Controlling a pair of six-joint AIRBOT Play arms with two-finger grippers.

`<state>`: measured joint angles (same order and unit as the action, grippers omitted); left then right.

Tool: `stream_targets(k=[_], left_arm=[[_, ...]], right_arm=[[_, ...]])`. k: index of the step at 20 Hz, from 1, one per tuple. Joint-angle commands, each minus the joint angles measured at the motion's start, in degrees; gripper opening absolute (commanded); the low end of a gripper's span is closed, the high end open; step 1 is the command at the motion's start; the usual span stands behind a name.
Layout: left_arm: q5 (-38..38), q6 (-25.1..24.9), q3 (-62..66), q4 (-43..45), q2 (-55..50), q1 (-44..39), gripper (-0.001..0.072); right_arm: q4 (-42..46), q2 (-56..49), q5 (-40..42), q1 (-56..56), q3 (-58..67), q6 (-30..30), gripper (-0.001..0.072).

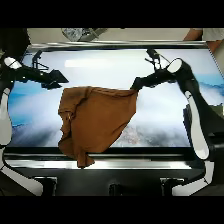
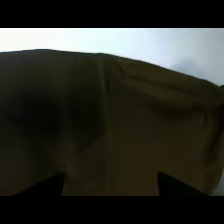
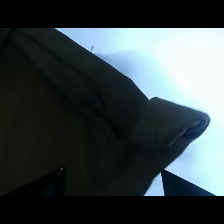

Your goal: Fold the shirts.

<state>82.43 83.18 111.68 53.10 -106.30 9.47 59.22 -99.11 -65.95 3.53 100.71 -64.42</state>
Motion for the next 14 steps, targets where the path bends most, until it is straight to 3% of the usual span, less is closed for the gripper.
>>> stream_targets(k=[1, 2, 3, 5, 10, 11, 14], left_arm=[[15.4, 5.0, 1.6, 9.2, 1.6, 6.3, 0.0684], [19.8, 8.1, -0.2, 10.5, 3.0, 7.7, 0.0630], [21.6, 7.9, -3.4, 10.2, 5.3, 8.1, 0.0626], [17.7, 3.2, -16.1, 12.5, 13.3, 7.5, 0.0625], [4.5, 0.2, -56.5, 14.3, 29.5, 9.0, 0.0621], [2.4, -1.6, -62.5, 13.3, 31.4, 9.0, 0.0585], [-4.6, -3.8, -73.4, 11.3, 34.8, 9.0, 0.0585]], right_arm=[[5.9, 5.8, -14.3, -5.0, 0.9, 5.8, 0.0696], [7.2, 6.4, -19.9, -6.6, 0.5, 5.8, 0.0683], [7.6, 6.4, -26.0, -7.9, -0.1, 6.5, 0.0678], [7.5, 6.4, -32.8, -8.5, -3.8, 8.1, 0.0678], [5.7, 7.8, -29.5, -2.9, -17.2, 9.4, 0.0680], [5.7, 7.8, -28.7, -0.8, -18.8, 10.0, 0.0680], [5.5, 7.8, -25.6, 4.3, -21.8, 10.2, 0.0680]])
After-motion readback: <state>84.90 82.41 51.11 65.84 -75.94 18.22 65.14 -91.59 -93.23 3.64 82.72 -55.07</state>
